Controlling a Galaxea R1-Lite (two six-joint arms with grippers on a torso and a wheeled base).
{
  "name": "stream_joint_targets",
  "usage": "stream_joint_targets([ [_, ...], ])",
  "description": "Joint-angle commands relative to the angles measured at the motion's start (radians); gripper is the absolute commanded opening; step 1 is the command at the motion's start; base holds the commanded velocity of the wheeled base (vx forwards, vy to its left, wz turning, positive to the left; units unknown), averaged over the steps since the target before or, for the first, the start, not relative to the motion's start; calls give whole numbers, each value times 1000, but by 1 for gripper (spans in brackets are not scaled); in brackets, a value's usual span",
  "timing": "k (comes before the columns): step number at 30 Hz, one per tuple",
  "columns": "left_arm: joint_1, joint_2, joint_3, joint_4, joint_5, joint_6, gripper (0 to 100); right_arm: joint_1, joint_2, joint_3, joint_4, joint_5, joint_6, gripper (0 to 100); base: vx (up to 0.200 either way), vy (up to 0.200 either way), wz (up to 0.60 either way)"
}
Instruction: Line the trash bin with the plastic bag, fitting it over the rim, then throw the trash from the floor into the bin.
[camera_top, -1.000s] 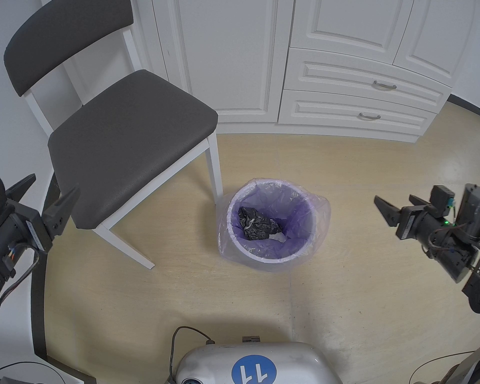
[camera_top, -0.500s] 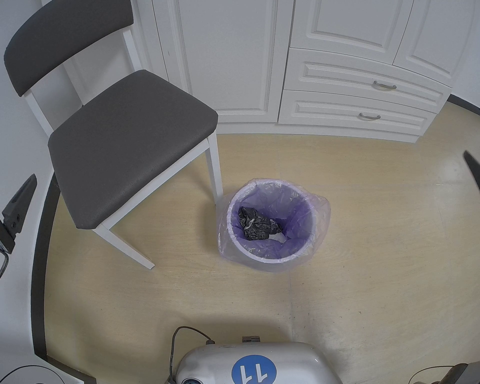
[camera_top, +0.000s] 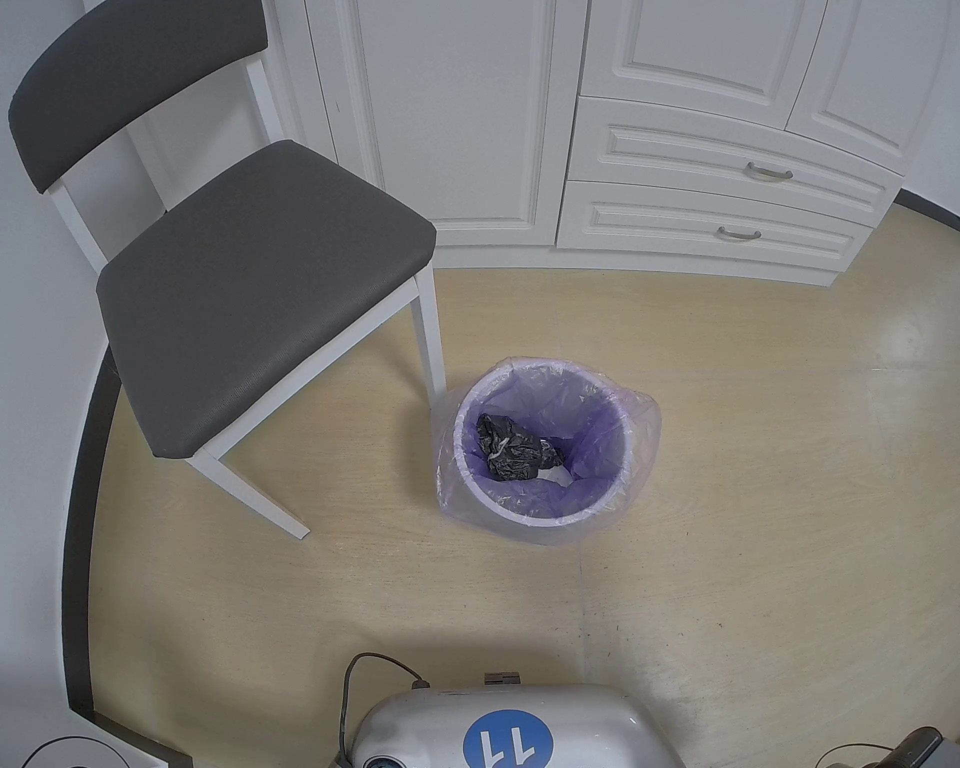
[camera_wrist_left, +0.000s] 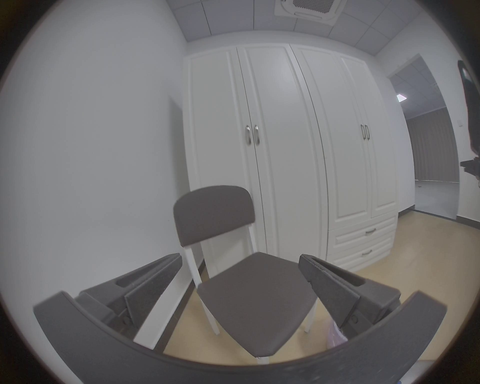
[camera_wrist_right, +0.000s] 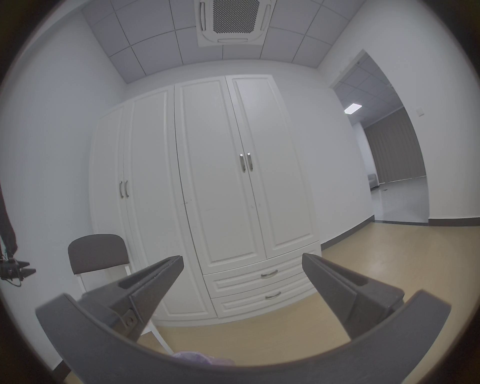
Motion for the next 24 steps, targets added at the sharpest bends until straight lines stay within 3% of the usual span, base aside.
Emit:
stream_joint_targets([
  [1,60,-106,-21,6,-2,3,100,-67,-223,-31,137,1,0,100,0,0,0],
  [10,123,-215,-11,19,-2,-5,100,-102,-434,-137,479,-17,6,100,0,0,0],
  [16,163,-282,-12,71,-5,-5,100,-130,-494,-161,564,-32,4,100,0,0,0],
  [24,172,-371,5,181,-8,-11,100,-130,-494,-146,570,-77,9,100,0,0,0],
])
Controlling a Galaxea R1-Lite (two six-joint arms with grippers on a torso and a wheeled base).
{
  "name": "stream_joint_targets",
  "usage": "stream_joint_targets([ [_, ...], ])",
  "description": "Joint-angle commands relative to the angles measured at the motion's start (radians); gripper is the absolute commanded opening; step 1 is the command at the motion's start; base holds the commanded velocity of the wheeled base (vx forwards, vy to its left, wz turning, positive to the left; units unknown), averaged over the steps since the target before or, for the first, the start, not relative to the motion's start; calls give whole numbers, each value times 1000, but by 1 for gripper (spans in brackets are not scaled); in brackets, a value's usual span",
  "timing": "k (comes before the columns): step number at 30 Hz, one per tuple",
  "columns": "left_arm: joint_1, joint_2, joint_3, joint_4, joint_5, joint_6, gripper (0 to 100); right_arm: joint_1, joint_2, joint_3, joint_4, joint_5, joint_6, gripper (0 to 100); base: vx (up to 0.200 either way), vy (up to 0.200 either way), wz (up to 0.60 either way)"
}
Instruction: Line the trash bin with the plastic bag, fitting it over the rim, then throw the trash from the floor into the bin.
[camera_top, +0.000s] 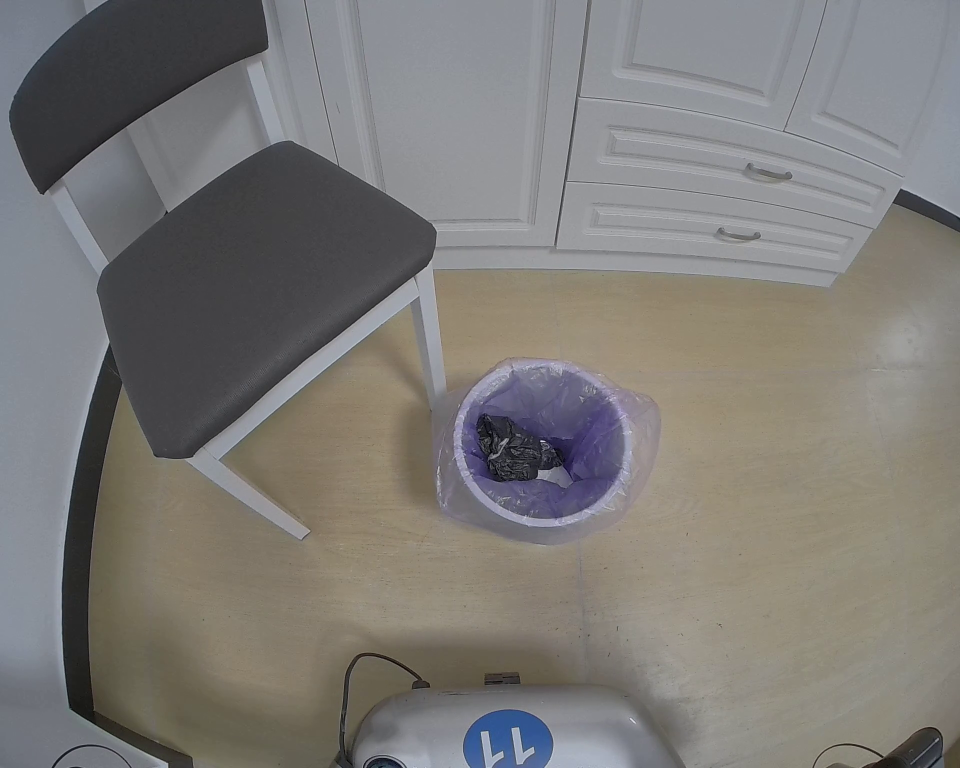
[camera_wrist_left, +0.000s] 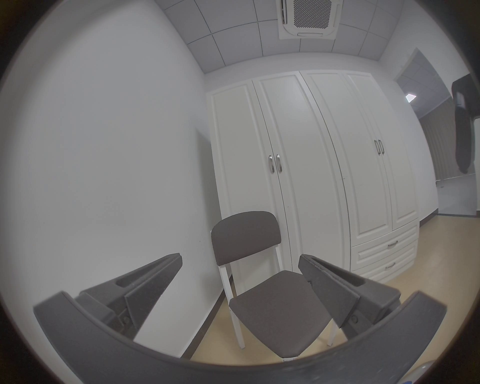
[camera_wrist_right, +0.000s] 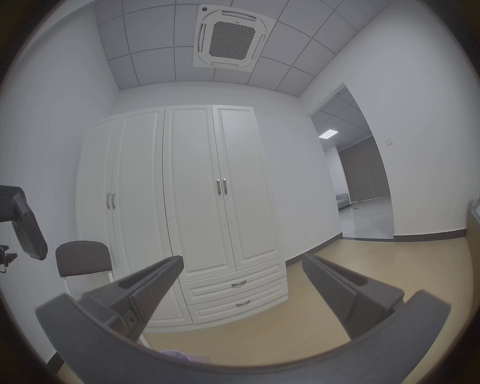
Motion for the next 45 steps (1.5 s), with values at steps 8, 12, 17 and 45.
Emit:
stream_joint_targets([
  [8,23,-145,131,49,0,-33,100,-3,-27,82,-6,-2,-3,100,0,0,0],
  [12,15,-208,195,61,-2,-33,100,-3,-27,117,-8,1,-6,100,0,0,0],
  [17,34,-255,252,61,-2,-50,100,-3,-27,155,-10,9,-7,100,0,0,0],
  [45,66,-321,501,290,-206,-189,100,-3,-27,684,-304,348,-136,100,0,0,0],
])
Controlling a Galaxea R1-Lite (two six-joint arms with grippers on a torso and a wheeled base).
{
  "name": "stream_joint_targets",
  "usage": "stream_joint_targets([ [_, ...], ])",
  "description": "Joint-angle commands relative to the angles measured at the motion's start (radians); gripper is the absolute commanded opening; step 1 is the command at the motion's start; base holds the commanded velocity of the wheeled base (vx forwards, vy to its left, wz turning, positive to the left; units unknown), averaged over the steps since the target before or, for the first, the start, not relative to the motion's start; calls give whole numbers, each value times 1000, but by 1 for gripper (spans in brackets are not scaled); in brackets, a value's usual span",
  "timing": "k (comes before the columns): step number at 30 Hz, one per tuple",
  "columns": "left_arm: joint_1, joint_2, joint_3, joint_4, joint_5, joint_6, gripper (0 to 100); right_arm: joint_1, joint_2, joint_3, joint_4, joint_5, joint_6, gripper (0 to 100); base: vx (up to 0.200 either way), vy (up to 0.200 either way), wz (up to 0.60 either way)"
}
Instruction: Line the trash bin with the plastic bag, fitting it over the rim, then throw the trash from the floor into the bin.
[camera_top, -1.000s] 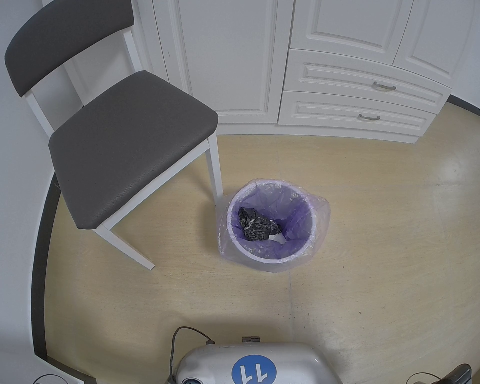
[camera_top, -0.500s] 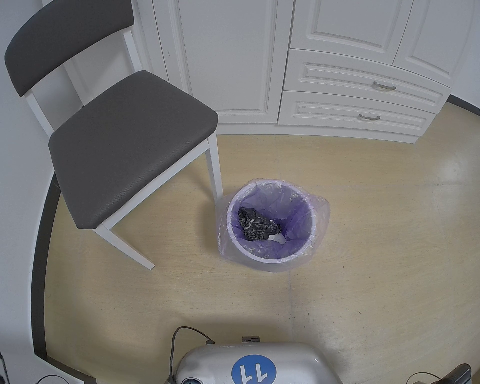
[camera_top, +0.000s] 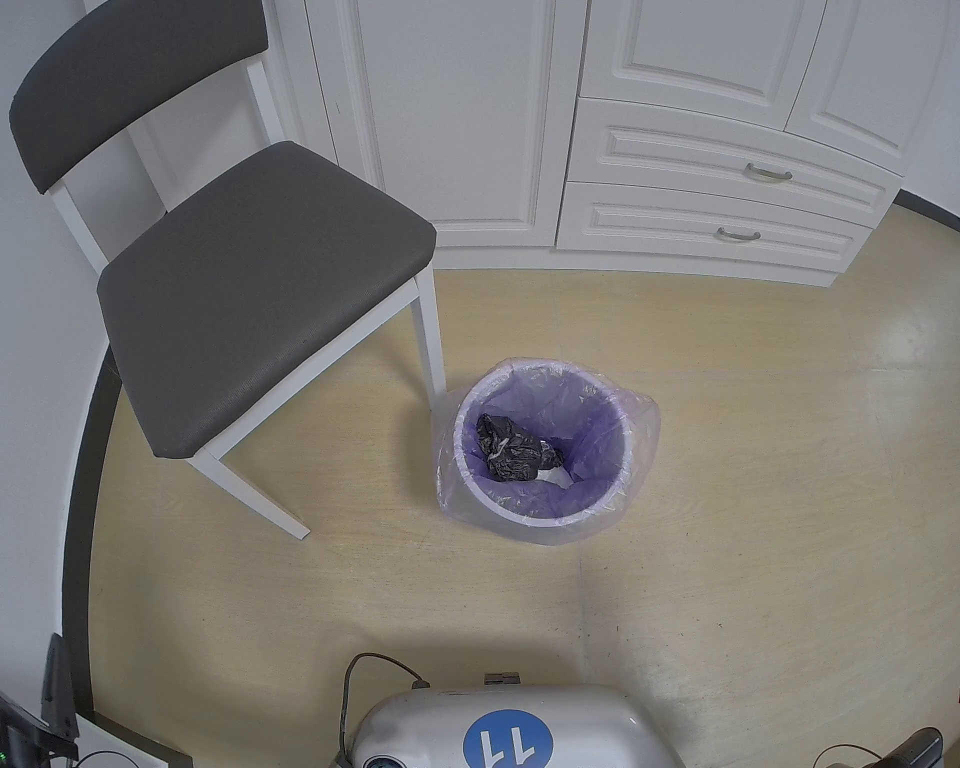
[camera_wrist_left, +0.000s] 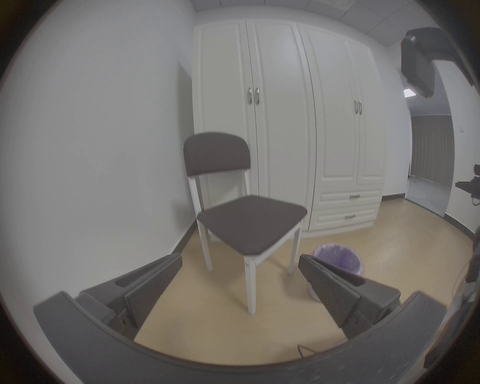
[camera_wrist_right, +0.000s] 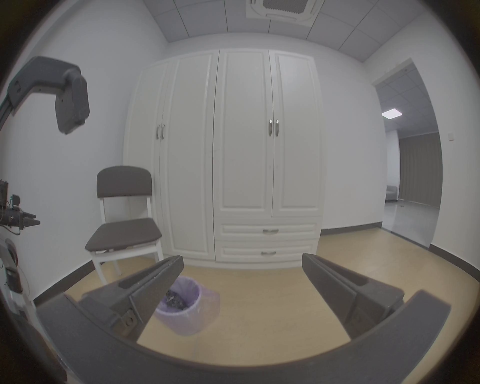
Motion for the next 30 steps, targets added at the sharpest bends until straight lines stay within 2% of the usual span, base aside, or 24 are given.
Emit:
stream_joint_targets([
  [1,0,-10,17,76,-1,-6,100,1,-13,69,27,9,20,100,0,0,0],
  [6,0,-11,17,182,-3,-3,100,1,-13,69,65,9,135,100,0,0,0],
  [9,0,-10,17,196,-9,-10,100,1,-13,69,99,7,153,100,0,0,0],
  [12,0,-13,18,223,-17,-41,100,1,-13,69,127,6,148,100,0,0,0],
  [24,0,-11,17,239,-32,-26,100,1,-13,69,191,-14,141,100,0,0,0],
  [30,0,-11,17,239,-32,-26,100,0,-13,69,306,-14,56,100,0,0,0],
])
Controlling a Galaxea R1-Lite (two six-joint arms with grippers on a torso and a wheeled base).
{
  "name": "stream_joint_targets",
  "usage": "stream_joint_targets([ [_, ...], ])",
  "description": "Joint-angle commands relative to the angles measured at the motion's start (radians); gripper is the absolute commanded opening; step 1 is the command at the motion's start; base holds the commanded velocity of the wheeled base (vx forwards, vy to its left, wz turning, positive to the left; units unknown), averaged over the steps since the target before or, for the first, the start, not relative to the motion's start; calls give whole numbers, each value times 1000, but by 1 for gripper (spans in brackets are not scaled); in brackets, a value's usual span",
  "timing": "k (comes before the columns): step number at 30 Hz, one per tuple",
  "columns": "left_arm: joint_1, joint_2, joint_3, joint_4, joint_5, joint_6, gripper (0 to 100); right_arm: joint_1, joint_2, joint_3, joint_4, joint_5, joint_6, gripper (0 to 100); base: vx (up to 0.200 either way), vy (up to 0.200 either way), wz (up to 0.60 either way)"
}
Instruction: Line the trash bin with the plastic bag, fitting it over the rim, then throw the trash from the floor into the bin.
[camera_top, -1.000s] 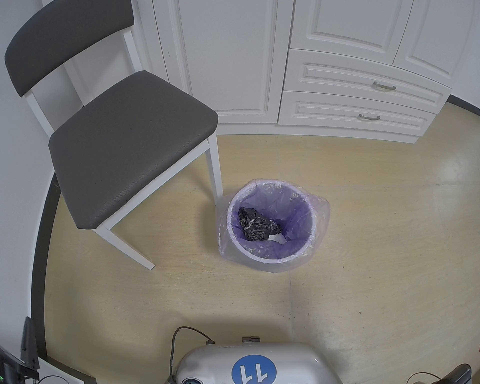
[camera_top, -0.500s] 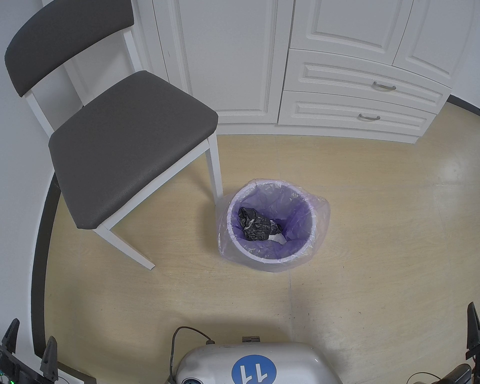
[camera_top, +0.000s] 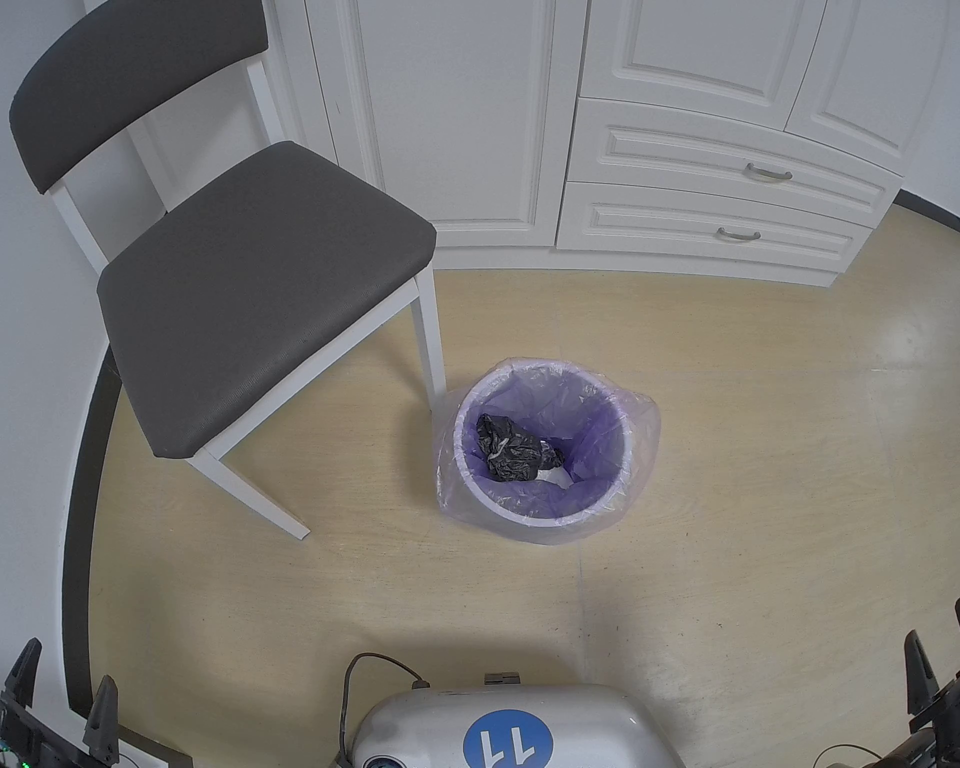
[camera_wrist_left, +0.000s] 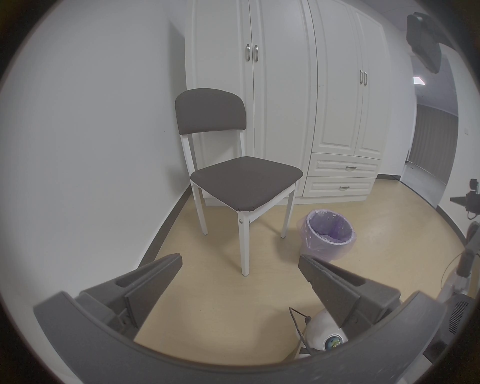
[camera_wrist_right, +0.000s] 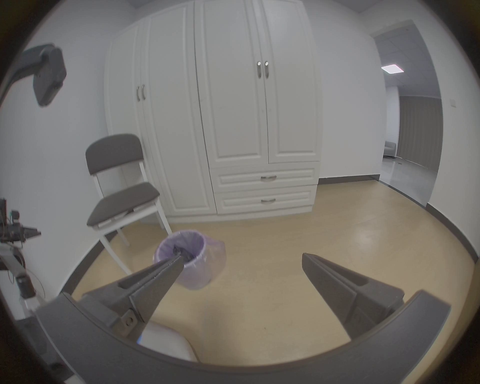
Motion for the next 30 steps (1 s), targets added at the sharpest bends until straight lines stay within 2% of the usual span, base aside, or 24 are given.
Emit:
stream_joint_targets([
  [1,0,-12,16,0,1,0,100,-2,-14,17,36,2,-29,100,0,0,0],
  [11,0,-12,16,0,1,2,100,-2,-14,17,40,17,-29,100,0,0,0],
  [13,0,-12,16,0,-1,2,100,-2,-14,17,42,71,-18,100,0,0,0],
  [14,0,-12,16,0,1,2,100,-2,-14,17,42,74,-17,100,0,0,0],
  [18,0,-12,16,-2,1,0,100,-2,-14,17,40,37,-24,100,0,0,0],
  [19,0,-13,16,-2,1,0,100,0,-14,17,39,5,-17,100,0,0,0],
  [21,0,-12,18,-2,1,0,100,2,-14,17,62,-15,-20,100,0,0,0],
  [25,0,-12,16,0,-1,0,100,2,-14,17,70,-32,-13,100,0,0,0],
  [30,2,-13,18,-2,-1,-1,100,-2,-14,17,103,-26,-49,100,0,0,0],
])
